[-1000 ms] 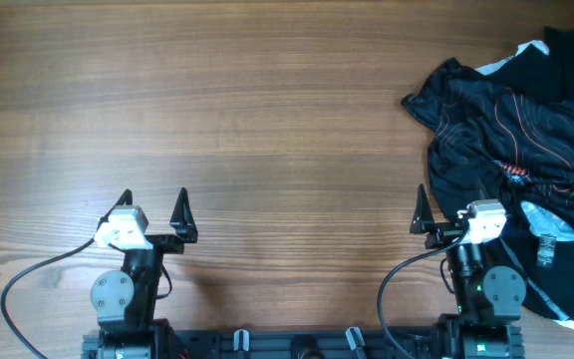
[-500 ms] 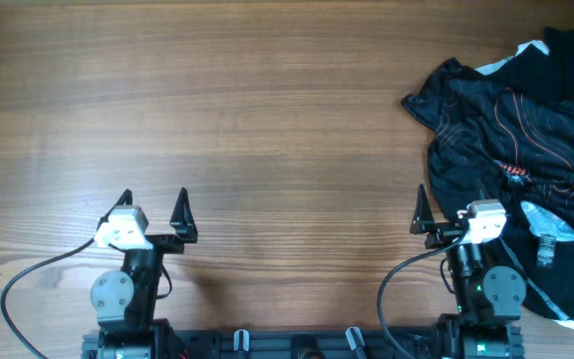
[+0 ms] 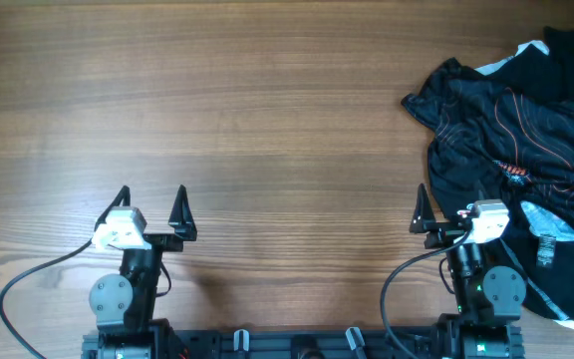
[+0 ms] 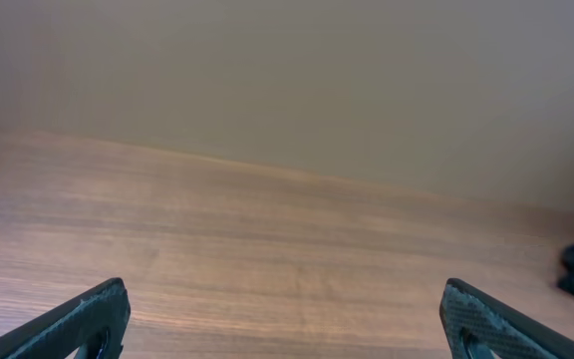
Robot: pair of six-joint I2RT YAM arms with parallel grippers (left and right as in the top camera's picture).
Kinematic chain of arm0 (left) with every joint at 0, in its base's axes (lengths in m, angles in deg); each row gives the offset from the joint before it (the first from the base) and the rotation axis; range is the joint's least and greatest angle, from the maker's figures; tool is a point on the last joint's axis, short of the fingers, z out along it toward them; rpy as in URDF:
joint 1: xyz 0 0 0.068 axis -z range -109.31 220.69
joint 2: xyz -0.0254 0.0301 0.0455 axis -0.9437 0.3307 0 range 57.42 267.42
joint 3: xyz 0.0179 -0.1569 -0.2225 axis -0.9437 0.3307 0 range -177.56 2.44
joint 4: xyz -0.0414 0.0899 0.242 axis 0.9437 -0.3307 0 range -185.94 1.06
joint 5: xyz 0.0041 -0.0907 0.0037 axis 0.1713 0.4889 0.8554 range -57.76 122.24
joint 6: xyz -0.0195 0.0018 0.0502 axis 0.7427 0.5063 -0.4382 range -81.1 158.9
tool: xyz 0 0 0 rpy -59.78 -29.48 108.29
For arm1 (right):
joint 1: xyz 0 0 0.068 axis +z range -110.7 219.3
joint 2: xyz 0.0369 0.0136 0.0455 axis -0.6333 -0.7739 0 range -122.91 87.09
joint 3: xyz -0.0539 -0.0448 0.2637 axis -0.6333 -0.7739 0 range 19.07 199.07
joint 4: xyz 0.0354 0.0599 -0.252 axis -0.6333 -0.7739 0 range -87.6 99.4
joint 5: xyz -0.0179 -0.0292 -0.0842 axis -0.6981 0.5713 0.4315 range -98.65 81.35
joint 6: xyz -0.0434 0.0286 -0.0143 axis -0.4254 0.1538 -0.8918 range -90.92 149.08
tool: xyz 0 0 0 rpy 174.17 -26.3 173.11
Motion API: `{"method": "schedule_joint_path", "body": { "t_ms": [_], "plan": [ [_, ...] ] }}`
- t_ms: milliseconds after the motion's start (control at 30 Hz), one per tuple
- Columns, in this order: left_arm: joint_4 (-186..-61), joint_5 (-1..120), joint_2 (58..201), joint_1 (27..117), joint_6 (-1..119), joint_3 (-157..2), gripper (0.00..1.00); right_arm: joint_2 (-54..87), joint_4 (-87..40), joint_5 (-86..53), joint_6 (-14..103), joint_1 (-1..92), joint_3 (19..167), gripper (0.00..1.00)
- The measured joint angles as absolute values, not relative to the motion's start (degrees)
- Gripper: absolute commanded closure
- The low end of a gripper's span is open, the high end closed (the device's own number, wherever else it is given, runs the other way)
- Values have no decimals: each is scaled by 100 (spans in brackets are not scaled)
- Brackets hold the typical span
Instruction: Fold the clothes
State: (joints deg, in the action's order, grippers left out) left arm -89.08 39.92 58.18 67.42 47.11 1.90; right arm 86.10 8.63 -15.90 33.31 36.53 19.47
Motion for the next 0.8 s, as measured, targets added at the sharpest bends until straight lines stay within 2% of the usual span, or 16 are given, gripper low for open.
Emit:
{"method": "schedule_joint_path", "body": {
  "t_ms": [167, 300, 367, 500, 600, 733, 800],
  "plan": [
    [-8981, 4287, 5818, 6742, 4779, 190, 0, 8610, 863, -1635, 3945, 3655, 1947, 0],
    [-9009, 4329, 5960, 6742, 4781, 105, 0, 8483, 766, -1638, 3930, 3653, 2170, 0],
    [-9024, 4327, 6465, 6742, 4781, -168, 0, 8142, 712, -1638, 3831, 3653, 2509, 0],
    [-9125, 4331, 8187, 6742, 4800, -1025, 0, 6927, 419, -1640, 3685, 3660, 3364, 0],
    [-10100, 4327, 10279, 6744, 4818, -2575, 0, 5187, -355, -1631, 3602, 3666, 4594, 0],
    [-11249, 4324, 11863, 6742, 4820, -4090, 0, 3463, -1487, -1605, 3311, 3664, 5882, 0],
    [-11326, 4329, 12128, 6742, 4822, -4372, 0, 2527, -1686, -1592, 3222, 3666, 6419, 0]
  ]
}}
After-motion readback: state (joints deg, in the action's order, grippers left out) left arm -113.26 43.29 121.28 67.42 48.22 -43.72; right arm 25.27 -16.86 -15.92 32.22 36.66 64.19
